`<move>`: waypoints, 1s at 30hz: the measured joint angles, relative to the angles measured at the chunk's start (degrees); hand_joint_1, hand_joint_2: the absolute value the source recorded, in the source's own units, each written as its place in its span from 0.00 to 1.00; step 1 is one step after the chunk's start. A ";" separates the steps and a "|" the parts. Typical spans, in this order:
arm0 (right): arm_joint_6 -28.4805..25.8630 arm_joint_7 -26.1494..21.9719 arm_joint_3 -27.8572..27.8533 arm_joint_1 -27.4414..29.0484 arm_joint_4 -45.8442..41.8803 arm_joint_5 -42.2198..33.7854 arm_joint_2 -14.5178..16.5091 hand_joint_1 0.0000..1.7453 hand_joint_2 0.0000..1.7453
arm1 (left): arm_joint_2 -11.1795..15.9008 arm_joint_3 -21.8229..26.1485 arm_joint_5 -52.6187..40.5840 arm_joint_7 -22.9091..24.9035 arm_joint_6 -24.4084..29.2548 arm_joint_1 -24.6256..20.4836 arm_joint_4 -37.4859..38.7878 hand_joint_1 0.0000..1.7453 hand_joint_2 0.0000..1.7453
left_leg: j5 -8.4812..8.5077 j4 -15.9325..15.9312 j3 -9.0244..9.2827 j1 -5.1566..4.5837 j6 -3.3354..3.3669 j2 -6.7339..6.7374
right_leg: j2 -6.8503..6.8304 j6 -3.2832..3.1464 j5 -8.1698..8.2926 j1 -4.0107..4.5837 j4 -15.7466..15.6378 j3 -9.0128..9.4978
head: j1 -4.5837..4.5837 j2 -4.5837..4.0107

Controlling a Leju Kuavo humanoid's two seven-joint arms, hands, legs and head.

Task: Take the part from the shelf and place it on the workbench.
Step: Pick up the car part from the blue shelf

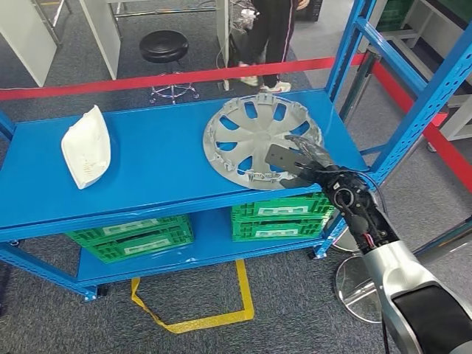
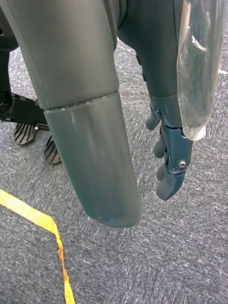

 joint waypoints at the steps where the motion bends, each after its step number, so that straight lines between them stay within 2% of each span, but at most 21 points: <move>1: -0.01 0.19 0.37 -0.22 0.31 -0.61 0.00 0.00 1.00 | 0.00 0.00 -0.03 0.03 0.01 -0.07 0.00 0.00 0.00 | 0.00 0.00 0.00 0.00 0.00 0.00 | 0.00 0.00 0.00 0.00 0.00 0.00 | 0.00 0.00; 9: -0.10 1.44 3.16 -1.36 0.79 -2.79 0.02 0.00 1.00 | 0.02 0.00 0.11 0.06 0.01 -0.17 0.00 0.00 0.00 | 0.00 0.00 0.02 0.00 0.00 0.00 | 0.01 0.00 0.00 0.00 0.00 0.02 | 0.00 0.00; 17: 1.42 3.96 6.09 -1.50 -4.20 -5.50 0.11 0.00 1.00 | 0.04 0.00 0.49 0.05 0.01 -0.15 0.00 0.00 0.00 | 0.00 0.00 0.06 0.00 0.00 0.01 | 0.01 0.00 0.00 0.00 0.00 0.05 | -0.01 0.00; 30: 3.38 3.48 8.62 -2.55 -5.06 -3.10 -0.02 0.00 1.00 | 0.21 0.00 0.97 -0.09 0.01 -0.04 0.00 0.00 0.00 | 0.00 0.00 0.06 0.00 0.00 0.00 | 0.00 0.00 0.00 -0.01 -0.01 0.05 | 0.00 0.00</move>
